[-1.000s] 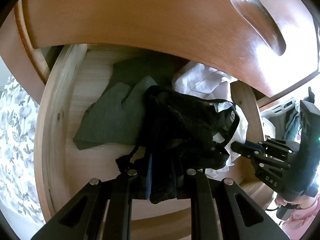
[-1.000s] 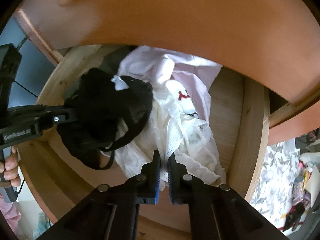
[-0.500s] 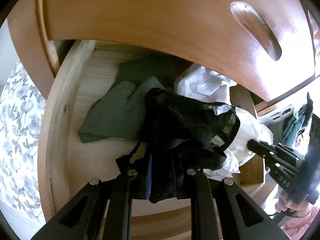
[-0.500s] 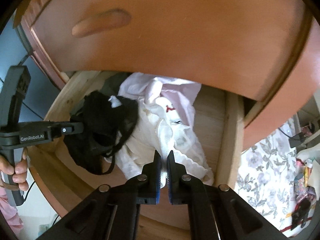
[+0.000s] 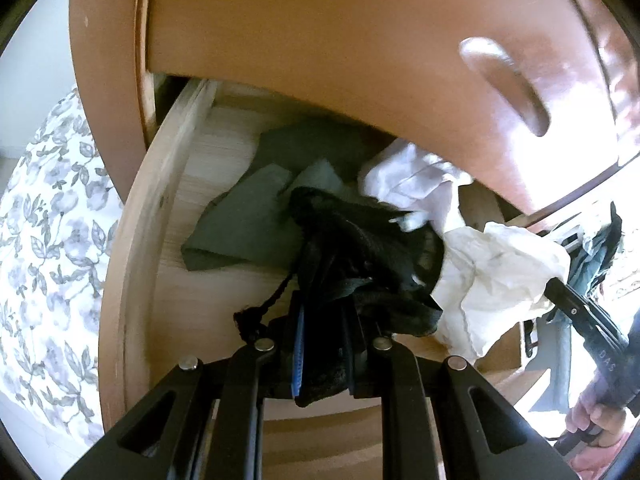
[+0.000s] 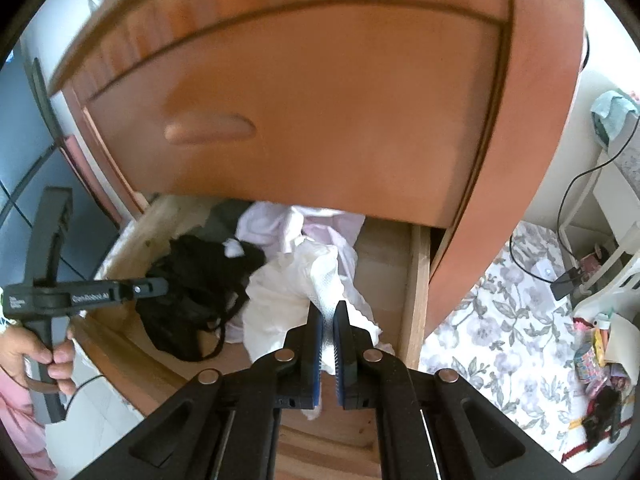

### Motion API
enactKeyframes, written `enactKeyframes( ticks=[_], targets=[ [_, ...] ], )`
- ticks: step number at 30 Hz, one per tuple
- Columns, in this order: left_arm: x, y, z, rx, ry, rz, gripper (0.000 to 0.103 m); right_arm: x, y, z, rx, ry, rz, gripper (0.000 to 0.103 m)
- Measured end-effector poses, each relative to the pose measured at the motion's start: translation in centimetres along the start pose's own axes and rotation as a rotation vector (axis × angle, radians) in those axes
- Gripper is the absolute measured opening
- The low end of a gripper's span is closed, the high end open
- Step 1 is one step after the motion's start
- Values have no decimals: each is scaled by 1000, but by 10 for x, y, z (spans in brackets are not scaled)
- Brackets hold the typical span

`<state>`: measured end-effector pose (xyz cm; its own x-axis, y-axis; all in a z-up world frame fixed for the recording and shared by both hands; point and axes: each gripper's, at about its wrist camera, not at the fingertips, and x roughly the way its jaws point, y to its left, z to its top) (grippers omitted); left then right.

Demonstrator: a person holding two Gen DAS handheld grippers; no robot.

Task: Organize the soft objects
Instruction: 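Lift the black item and white cloth up out of the drawer with both tools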

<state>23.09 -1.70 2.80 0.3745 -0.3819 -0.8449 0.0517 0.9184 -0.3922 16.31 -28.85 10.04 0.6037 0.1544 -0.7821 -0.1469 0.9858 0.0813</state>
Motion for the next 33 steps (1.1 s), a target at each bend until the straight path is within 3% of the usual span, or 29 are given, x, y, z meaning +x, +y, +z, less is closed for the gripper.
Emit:
enactKeyframes(
  ticks=[21,33],
  targets=[
    [-81,-31,-14,15,-196,-51,16,-97,17,4,37,-222,28,5],
    [-163,-63,-38,73,-373,-88,16,-169,25,-4,39,-351,21,5]
  ],
)
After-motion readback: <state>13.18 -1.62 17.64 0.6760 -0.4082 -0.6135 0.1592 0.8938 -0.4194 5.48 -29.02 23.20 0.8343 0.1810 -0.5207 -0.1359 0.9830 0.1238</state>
